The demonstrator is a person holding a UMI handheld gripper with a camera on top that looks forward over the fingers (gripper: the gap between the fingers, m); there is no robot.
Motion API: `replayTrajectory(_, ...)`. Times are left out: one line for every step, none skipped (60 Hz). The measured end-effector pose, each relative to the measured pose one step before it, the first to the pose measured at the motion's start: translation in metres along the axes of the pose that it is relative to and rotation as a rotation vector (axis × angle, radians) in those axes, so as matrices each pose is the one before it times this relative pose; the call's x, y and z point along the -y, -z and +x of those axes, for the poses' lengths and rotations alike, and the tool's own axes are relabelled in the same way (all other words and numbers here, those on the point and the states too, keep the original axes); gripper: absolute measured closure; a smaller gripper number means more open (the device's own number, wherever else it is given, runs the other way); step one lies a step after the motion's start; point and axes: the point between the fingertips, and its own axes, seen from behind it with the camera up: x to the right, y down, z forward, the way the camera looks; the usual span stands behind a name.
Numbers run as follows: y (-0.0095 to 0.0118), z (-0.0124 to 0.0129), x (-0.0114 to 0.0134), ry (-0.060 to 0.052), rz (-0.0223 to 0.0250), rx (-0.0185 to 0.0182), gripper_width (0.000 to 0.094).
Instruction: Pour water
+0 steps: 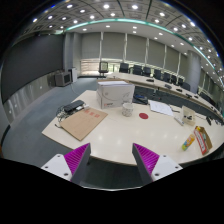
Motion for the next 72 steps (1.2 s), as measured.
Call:
replayTrajectory(-0.00016, 0.00118, -0.00008, -0.0045, 0.00054, -0.00317, 0.0073)
replayTrajectory(-0.0002, 0.00181, -0.0004, -0.0043, -0.00013, -0.00325, 0.0074)
replayTrajectory(-0.00012, 0.00268, -0.00051, -0.0035, 0.00049, -0.00286, 0.0074)
replayTrajectory(-0.00006, 0.00347, -0.00025, -0.003, 0.0018, -0.00244, 0.0074)
replayTrajectory(0.00009, 0.005, -0.00037, -0.0026, 0.00293, -0.00253, 0.0074)
replayTrajectory(-0.00021, 0.0077, -0.00099, -0.0022, 0.00343, -0.00238, 0.0073)
replayTrajectory(-0.00023, 0.00642, -0.00082, -0.0021, 0.0022, -0.00256, 0.0074)
replayTrajectory(-0.00158, -0.00427, 0.00105, -0.0016, 0.00139, -0.00474, 0.0073)
replayTrajectory(-0.00094, 0.01715, -0.00242, -0.0007, 0.00271, -0.0017, 0.0075)
replayTrajectory(-0.0009, 0.00811, -0.00093, -0.0016, 0.00173, -0.00433, 0.0076)
replayTrajectory(-0.00081, 0.00846, -0.00114, -0.0018, 0.00085, -0.00479, 0.0075)
replayTrajectory(-0.00088, 0.00859, -0.00132, -0.002, 0.00001, -0.00506, 0.0076)
replayTrajectory(-0.00098, 0.00854, -0.00118, -0.0025, -0.0002, -0.00568, 0.0075)
replayTrajectory(-0.00117, 0.00892, -0.00087, -0.0029, 0.00079, -0.00641, 0.0075)
replayTrajectory(-0.00117, 0.00877, -0.0005, -0.0035, 0.00187, -0.00652, 0.0074)
replayTrajectory(-0.00172, 0.00892, -0.00062, -0.0038, 0.0024, -0.00674, 0.0074)
replayTrajectory(-0.00149, 0.00929, -0.00061, -0.0037, 0.00229, -0.0068, 0.0075)
replayTrajectory(-0.00133, 0.00952, -0.00122, -0.0035, 0.00143, -0.00672, 0.0075)
replayTrajectory(-0.00182, 0.00957, -0.00118, -0.0028, 0.0013, -0.00559, 0.0074)
replayTrajectory(-0.00165, 0.0094, -0.00111, -0.0018, 0.00174, -0.00478, 0.0074)
replayTrajectory(-0.00152, 0.0098, -0.00089, -0.0015, 0.00306, -0.00462, 0.0075)
replayTrajectory(-0.00191, 0.01013, -0.00112, -0.0013, 0.00371, -0.00521, 0.0074)
replayTrajectory(-0.00197, 0.0105, -0.00127, -0.0015, 0.00381, -0.00632, 0.0074)
replayTrajectory(-0.00237, 0.0113, -0.00121, -0.0011, 0.00331, -0.00714, 0.0076)
replayTrajectory(-0.00281, 0.01125, -0.00134, -0.0006, 0.00352, -0.00757, 0.0073)
replayTrajectory(-0.00312, 0.01164, -0.00139, 0.0005, 0.00337, -0.00752, 0.0074)
replayTrajectory(-0.00345, 0.01158, -0.00193, 0.0004, 0.0026, -0.00799, 0.0075)
replayTrajectory(-0.00381, 0.01222, -0.00236, -0.0003, 0.00109, -0.0091, 0.0077)
replayTrajectory(-0.00418, 0.01257, -0.00283, -0.0018, -0.00013, -0.01025, 0.0077)
replayTrajectory(-0.00413, 0.01264, -0.00262, -0.0021, -0.00057, -0.01035, 0.0076)
replayTrajectory(-0.00454, 0.01251, -0.00269, -0.0018, -0.00073, -0.00946, 0.0078)
replayTrajectory(-0.00475, 0.01253, -0.00314, -0.0016, -0.00166, -0.00863, 0.0077)
replayTrajectory(-0.00478, 0.01194, -0.00281, -0.0029, -0.00205, -0.00841, 0.0077)
replayTrajectory(-0.00492, 0.01207, -0.00264, -0.0036, -0.00075, -0.00785, 0.0077)
replayTrajectory(-0.00541, 0.01191, -0.00255, -0.0037, 0.00192, -0.00708, 0.0076)
replayTrajectory(-0.00516, 0.01146, -0.00195, -0.0029, 0.00408, -0.00677, 0.0076)
replayTrajectory(-0.00547, 0.01163, -0.0023, -0.0021, 0.00381, -0.00591, 0.0077)
replayTrajectory(-0.00563, 0.01125, -0.00271, -0.0013, 0.00234, -0.00592, 0.0075)
replayTrajectory(-0.00605, 0.01111, -0.00307, -0.0013, 0.00136, -0.00599, 0.0075)
replayTrajectory(-0.0058, 0.01138, -0.00207, -0.0006, 0.00296, -0.00495, 0.0074)
replayTrajectory(-0.00601, 0.01037, -0.00207, -0.0006, 0.0044, -0.00438, 0.0072)
replayTrajectory(-0.00592, 0.00948, -0.00221, -0.0001, 0.0049, -0.0031, 0.0069)
replayTrajectory(-0.00596, 0.00926, -0.00176, 0.0006, 0.00506, -0.00178, 0.0071)
replayTrajectory(-0.0053, 0.00935, -0.0015, 0.0007, 0.00428, -0.00075, 0.007)
replayTrajectory(-0.00583, 0.00873, -0.00214, 0.0005, 0.00255, -0.0017, 0.0071)
replayTrajectory(-0.00624, 0.00875, -0.00232, 0.0004, 0.00134, -0.00167, 0.0073)
replayTrajectory(-0.0061, 0.00739, -0.00234, -0.0004, 0.00026, -0.00035, 0.0072)
replayTrajectory(-0.00633, 0.0066, -0.00304, -0.0007, 0.00002, -0.00039, 0.0074)
replayTrajectory(-0.00634, 0.00707, -0.00239, -0.0008, 0.00008, -0.00051, 0.0074)
replayTrajectory(-0.0064, 0.00714, -0.00255, -0.0015, -0.00134, -0.00237, 0.0076)
replayTrajectory(-0.00646, 0.00683, -0.00308, -0.0028, -0.00297, -0.00367, 0.0072)
replayTrajectory(-0.00679, 0.00707, -0.0025, -0.0042, -0.00318, -0.00388, 0.0073)
replayTrajectory(-0.00687, 0.00556, -0.0029, -0.0057, -0.00326, -0.00407, 0.0074)
replayTrajectory(-0.00701, 0.00575, -0.0022, -0.0057, -0.00147, -0.00299, 0.0073)
replayTrajectory(-0.0069, 0.00521, -0.00195, -0.0066, -0.00048, -0.0031, 0.0074)
replayTrajectory(-0.00677, 0.00533, -0.00207, -0.008, -0.00087, -0.00434, 0.0071)
replayTrajectory(-0.00709, 0.00518, -0.00187, -0.0089, -0.00074, -0.00412, 0.0072)
replayTrajectory(-0.00678, 0.00394, -0.00203, -0.0102, 0.0009, -0.00025, 0.0073)
replayTrajectory(-0.00662, 0.00291, -0.00108, -0.0105, 0.00074, 0.00066, 0.0073)
replayTrajectory(-0.00697, 0.00299, -0.00091, -0.0108, 0.00182, 0.00038, 0.0078)
replayTrajectory(-0.0069, 0.00305, -0.00083, -0.0104, 0.0024, 0.00058, 0.0078)
replayTrajectory(-0.00688, 0.00283, -0.00109, -0.0096, 0.00194, 0.00115, 0.0077)
replayTrajectory(-0.00714, 0.00308, -0.00105, -0.0093, 0.00193, 0.00125, 0.0073)
replayTrajectory(-0.01134, 0.00576, 0.00049, -0.0088, 0.00172, 0.00163, 0.0076)
replayTrajectory(-0.00588, 0.00182, -0.00141, -0.0087, 0.00547, 0.00266, 0.0075)
replayTrajectory(-0.00231, -0.00222, 0.0009, -0.0079, 0.00486, 0.00166, 0.0078)
replayTrajectory(-0.00562, 0.00073, 0.00058, -0.0077, 0.00693, 0.00423, 0.008)
replayTrajectory(-0.00536, 0.00068, 0.00055, -0.0068, 0.00624, 0.00413, 0.0083)
replayTrajectory(-0.00522, 0.00034, 0.00078, -0.0061, 0.00546, 0.00257, 0.0085)
replayTrajectory(-0.00485, 0.00072, 0.00079, -0.0054, 0.00558, 0.0011, 0.0088)
replayTrajectory(-0.00481, 0.00047, 0.00102, -0.0051, 0.00616, 0.0011, 0.0092)
replayTrajectory(-0.00433, -0.00034, 0.00115, -0.004, 0.0061, 0.00365, 0.0103)
